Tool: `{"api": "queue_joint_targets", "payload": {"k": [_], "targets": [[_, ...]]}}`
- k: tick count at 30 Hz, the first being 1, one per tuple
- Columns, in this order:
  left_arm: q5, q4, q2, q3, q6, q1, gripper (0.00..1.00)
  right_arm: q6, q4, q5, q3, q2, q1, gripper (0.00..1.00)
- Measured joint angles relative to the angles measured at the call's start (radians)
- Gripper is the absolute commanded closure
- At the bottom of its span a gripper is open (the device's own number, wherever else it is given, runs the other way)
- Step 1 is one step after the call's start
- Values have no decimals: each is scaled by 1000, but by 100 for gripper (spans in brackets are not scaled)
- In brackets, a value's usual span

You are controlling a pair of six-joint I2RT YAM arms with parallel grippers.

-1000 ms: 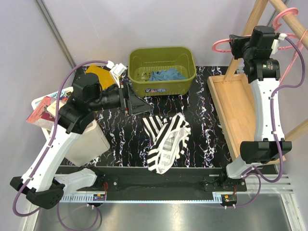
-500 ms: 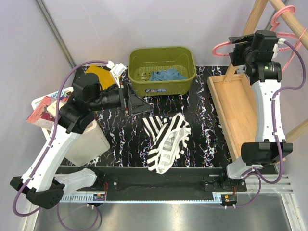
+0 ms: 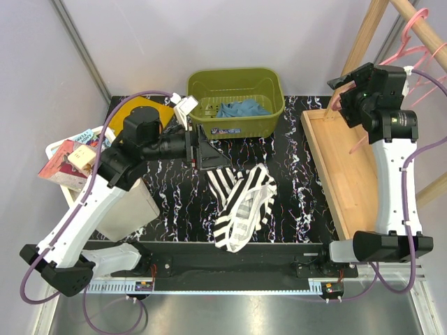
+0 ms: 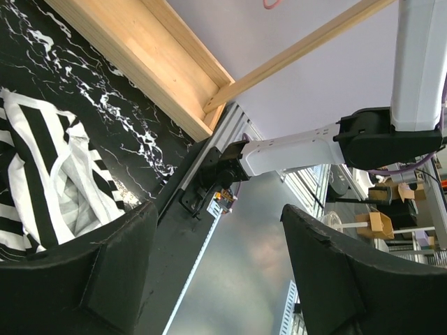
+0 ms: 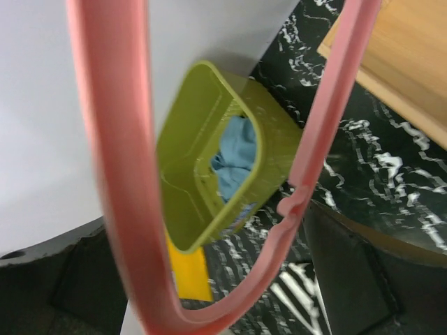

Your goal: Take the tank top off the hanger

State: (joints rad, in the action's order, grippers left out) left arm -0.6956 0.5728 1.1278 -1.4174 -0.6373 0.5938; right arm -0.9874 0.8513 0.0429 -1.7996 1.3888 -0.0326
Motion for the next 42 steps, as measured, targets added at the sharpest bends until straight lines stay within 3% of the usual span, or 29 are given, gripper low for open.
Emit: {"api": "queue_joint_targets", "payload": {"k": [12,23,25,26,30,34,42], "targets": [[-5,-15,24,0,-18,38,24,319,103,-2,-29,-42,2,0],[26,-28,39,39,-30,56,24,494,222,-12,-130,-76,11,0],[71,-23,50,41,-17,77,23,505,259,-29,-161,-90,16,0],[95,-14,57,42,-10,92,13,511,278,-36,-174,-100,18,0],[189,17,95,52,35,142,10,526,362,-104,-198,-146,25,0],[297,40,163,73,104,187,7,554,443,-178,-192,-184,124,0],[508,60,391,122,221,294,5,589,481,-310,27,-268,299,0]]}}
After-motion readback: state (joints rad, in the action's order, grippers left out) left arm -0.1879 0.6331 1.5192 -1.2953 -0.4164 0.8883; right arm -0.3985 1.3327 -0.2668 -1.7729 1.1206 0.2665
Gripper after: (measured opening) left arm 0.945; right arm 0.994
